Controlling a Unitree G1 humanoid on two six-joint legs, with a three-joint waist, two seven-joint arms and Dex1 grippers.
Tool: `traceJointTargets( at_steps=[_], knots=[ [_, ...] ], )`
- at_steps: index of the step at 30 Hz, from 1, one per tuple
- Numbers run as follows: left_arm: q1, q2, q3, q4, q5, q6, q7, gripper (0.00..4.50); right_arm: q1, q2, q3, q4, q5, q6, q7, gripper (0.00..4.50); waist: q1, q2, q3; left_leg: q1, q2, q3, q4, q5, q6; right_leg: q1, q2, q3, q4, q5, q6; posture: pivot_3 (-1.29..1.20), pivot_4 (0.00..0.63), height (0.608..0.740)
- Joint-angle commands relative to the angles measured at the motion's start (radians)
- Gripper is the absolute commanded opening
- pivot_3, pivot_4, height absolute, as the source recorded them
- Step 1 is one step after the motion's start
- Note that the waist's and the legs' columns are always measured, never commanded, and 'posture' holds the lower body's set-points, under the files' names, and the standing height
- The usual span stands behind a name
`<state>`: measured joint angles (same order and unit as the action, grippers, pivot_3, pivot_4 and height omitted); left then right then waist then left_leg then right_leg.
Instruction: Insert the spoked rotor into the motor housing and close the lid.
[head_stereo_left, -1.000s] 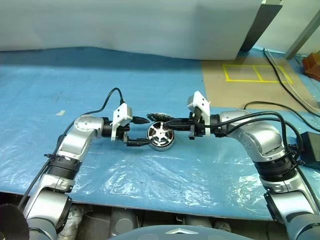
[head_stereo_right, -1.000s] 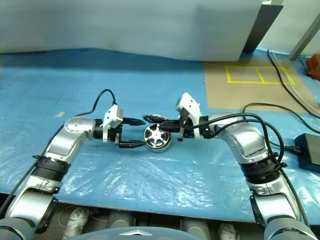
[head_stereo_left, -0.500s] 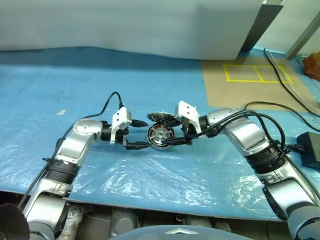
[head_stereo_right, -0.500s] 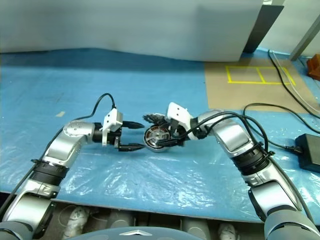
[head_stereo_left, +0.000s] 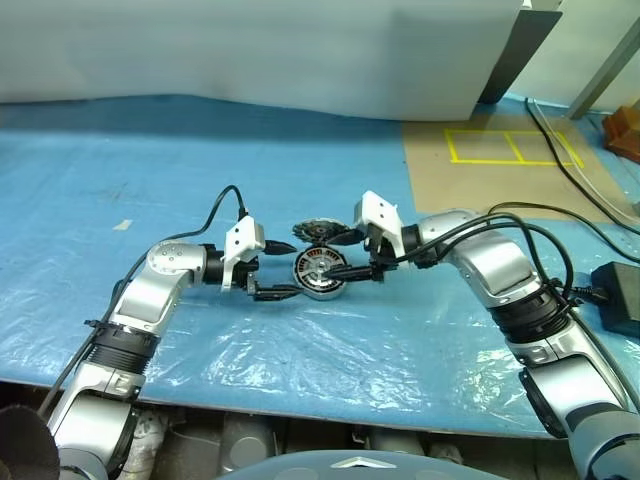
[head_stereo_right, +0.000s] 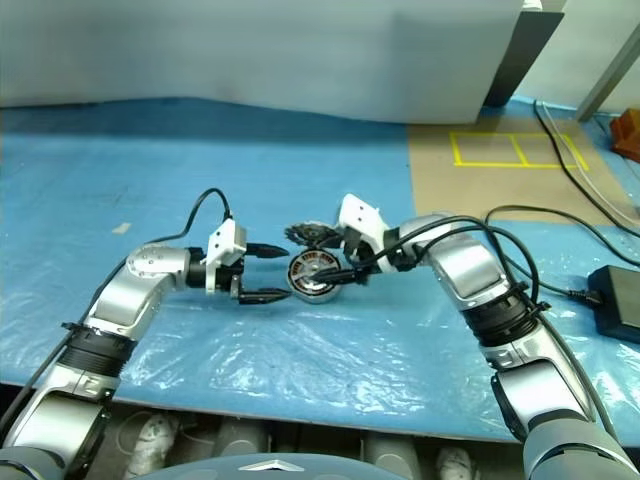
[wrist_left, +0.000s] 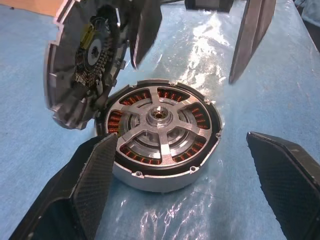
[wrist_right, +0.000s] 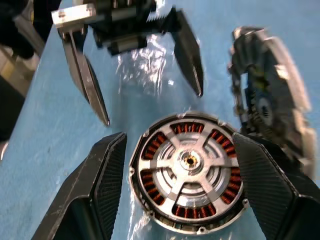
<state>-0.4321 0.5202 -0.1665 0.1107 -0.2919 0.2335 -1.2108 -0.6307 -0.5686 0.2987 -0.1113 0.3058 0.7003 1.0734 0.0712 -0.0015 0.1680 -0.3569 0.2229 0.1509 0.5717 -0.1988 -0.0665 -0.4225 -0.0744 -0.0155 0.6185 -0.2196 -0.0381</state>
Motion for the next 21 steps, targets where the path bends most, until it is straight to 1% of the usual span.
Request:
traceJointTargets(
  at_steps=[1,3,5,6,7,9,10,13,16,21],
  knots=[
    [-0.003,-0.010,0.008,-0.011,-0.003,-0.025,0.015,4.35,0.096,0.050,-0.046,-0.031,0.038,0.033,-0.078,2.93,0.001,0.000,0.000,0.000,0.000,0.000,0.000,0.000,0.000,0.000,0.000,0.000,0.000,0.000,0.000,0.00,0.150,0.740],
    [-0.007,-0.011,0.012,-0.009,-0.005,-0.022,0.018,4.35,0.125,0.102,-0.094,-0.029,0.086,0.077,-0.118,2.31,0.000,0.000,0.000,-0.001,0.000,0.000,0.000,0.000,0.000,0.000,0.000,0.000,0.000,0.000,0.000,0.00,0.150,0.740],
    [-0.013,-0.008,0.015,0.001,-0.005,-0.023,0.018,4.35,0.134,0.127,-0.113,-0.031,0.103,0.099,-0.139,1.61,-0.006,0.000,0.000,-0.002,0.000,0.000,0.000,0.000,0.000,-0.002,0.000,0.000,0.000,0.000,0.000,0.00,0.150,0.740],
    [-0.016,-0.005,0.018,0.008,-0.006,-0.024,0.015,4.35,0.138,0.139,-0.121,-0.034,0.116,0.112,-0.148,1.16,-0.005,0.000,0.000,-0.003,0.000,0.000,0.000,0.000,0.000,-0.003,0.000,0.001,0.001,0.000,0.000,0.00,0.150,0.740],
    [-0.025,-0.001,0.028,0.021,-0.010,-0.022,0.014,4.35,0.140,0.164,-0.137,-0.026,0.132,0.128,-0.172,0.89,-0.004,0.000,0.000,-0.002,0.000,0.000,0.000,0.000,0.000,-0.003,0.000,0.001,0.001,0.000,0.000,0.00,0.150,0.740],
    [-0.038,0.004,0.041,0.039,-0.017,-0.018,0.012,4.35,0.141,0.194,-0.158,-0.014,0.149,0.150,-0.203,0.14,-0.003,0.000,0.000,-0.001,0.000,0.000,0.000,0.000,0.000,-0.003,0.000,0.001,0.002,0.000,0.000,0.00,0.150,0.740],
    [-0.044,0.011,0.048,0.049,-0.020,-0.013,0.009,4.35,0.143,0.203,-0.166,-0.019,0.167,0.162,-0.200,0.04,-0.002,0.000,0.000,-0.001,0.000,0.000,0.000,0.000,0.000,-0.003,0.000,0.001,0.002,0.000,0.000,0.00,0.150,0.740],
    [-0.048,0.029,0.056,0.070,-0.021,-0.010,0.001,4.35,0.145,0.215,-0.176,-0.032,0.202,0.188,-0.194,0.04,-0.002,0.000,0.000,-0.002,0.000,0.000,0.001,0.000,0.000,-0.003,0.000,0.001,0.002,0.000,0.000,0.00,0.150,0.740],
    [-0.051,0.041,0.069,0.095,-0.014,-0.024,0.004,4.35,0.143,0.224,-0.169,-0.011,0.198,0.183,-0.212,0.04,-0.002,0.000,0.000,-0.002,0.000,0.000,0.000,0.000,0.000,-0.003,0.000,0.001,0.001,0.000,0.000,0.00,0.150,0.740],
    [-0.088,0.019,0.102,0.124,-0.028,-0.013,0.043,4.35,0.128,0.242,-0.166,0.037,0.184,0.160,-0.236,0.04,-0.002,0.000,0.000,-0.003,0.000,0.000,0.000,0.000,0.000,-0.003,0.000,0.000,0.001,0.000,0.000,0.00,0.150,0.740]
  ],
)
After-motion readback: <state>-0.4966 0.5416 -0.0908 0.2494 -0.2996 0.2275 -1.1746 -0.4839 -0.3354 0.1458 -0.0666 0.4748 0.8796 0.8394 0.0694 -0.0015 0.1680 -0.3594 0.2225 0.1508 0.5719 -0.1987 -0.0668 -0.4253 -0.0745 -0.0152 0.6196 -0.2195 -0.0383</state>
